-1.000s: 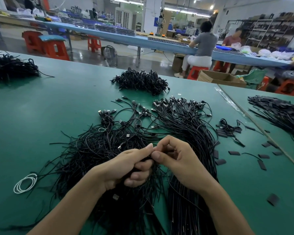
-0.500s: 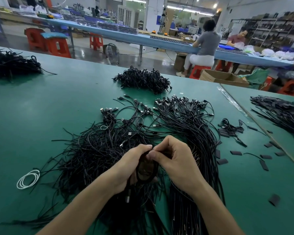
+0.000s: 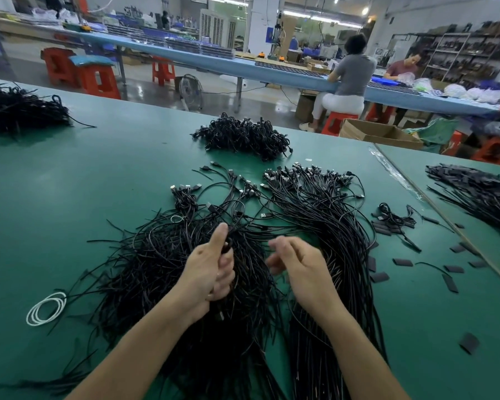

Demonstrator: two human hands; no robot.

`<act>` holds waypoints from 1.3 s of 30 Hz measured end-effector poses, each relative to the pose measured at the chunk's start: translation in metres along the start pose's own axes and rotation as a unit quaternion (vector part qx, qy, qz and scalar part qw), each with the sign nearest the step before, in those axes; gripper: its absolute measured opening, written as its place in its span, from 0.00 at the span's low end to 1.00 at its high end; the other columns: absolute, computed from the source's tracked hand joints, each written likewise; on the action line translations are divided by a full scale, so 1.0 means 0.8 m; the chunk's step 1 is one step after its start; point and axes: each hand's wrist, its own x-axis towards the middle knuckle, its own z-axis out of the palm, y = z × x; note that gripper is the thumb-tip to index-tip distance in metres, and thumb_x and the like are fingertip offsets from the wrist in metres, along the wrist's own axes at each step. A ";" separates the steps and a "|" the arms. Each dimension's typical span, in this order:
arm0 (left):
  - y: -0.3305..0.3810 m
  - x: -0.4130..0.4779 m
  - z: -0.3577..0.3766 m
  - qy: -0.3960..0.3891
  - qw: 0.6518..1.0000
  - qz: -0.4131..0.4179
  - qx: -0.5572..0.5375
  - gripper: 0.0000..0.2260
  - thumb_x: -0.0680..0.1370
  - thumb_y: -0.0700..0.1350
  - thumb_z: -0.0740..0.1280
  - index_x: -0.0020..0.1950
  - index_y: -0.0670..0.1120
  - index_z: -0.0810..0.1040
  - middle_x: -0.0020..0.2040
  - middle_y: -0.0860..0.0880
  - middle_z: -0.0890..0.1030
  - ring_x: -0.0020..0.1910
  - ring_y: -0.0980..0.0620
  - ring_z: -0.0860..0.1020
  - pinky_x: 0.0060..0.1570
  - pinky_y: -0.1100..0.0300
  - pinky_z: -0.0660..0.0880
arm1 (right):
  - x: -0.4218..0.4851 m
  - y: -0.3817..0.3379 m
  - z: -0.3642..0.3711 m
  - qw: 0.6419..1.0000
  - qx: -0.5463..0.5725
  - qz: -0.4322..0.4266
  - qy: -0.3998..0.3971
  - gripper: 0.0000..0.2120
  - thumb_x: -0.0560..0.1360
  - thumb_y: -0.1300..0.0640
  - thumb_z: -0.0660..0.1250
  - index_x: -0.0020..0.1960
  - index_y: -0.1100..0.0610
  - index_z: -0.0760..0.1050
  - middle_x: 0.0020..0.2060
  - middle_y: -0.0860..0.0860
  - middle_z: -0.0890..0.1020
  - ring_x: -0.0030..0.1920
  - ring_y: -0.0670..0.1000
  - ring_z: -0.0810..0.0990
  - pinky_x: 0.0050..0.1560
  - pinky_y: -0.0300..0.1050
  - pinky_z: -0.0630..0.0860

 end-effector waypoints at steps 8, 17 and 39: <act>-0.001 -0.001 0.002 0.057 0.997 0.049 -0.027 0.26 0.78 0.64 0.59 0.25 0.50 0.67 0.22 0.51 0.65 0.17 0.57 0.61 0.17 0.68 0.55 | -0.009 0.040 0.032 0.938 -0.340 0.046 -0.040 0.08 0.79 0.47 0.66 0.54 0.50 0.78 0.48 0.44 0.76 0.46 0.46 0.76 0.46 0.42 0.75; 0.010 -0.001 0.008 0.069 0.997 0.010 0.025 0.31 0.81 0.67 0.51 0.24 0.51 0.70 0.22 0.55 0.62 0.18 0.59 0.57 0.18 0.66 0.52 | -0.002 0.024 0.042 0.919 -0.370 0.129 -0.048 0.13 0.78 0.45 0.66 0.52 0.54 0.75 0.47 0.50 0.77 0.44 0.53 0.77 0.43 0.46 0.75; 0.013 -0.011 0.005 0.093 0.991 0.081 0.046 0.26 0.77 0.66 0.54 0.25 0.53 0.71 0.24 0.55 0.63 0.21 0.58 0.57 0.19 0.67 0.57 | -0.006 0.011 0.009 0.947 -0.313 0.070 -0.008 0.05 0.77 0.58 0.70 0.52 0.52 0.82 0.46 0.49 0.83 0.46 0.48 0.82 0.52 0.46 0.82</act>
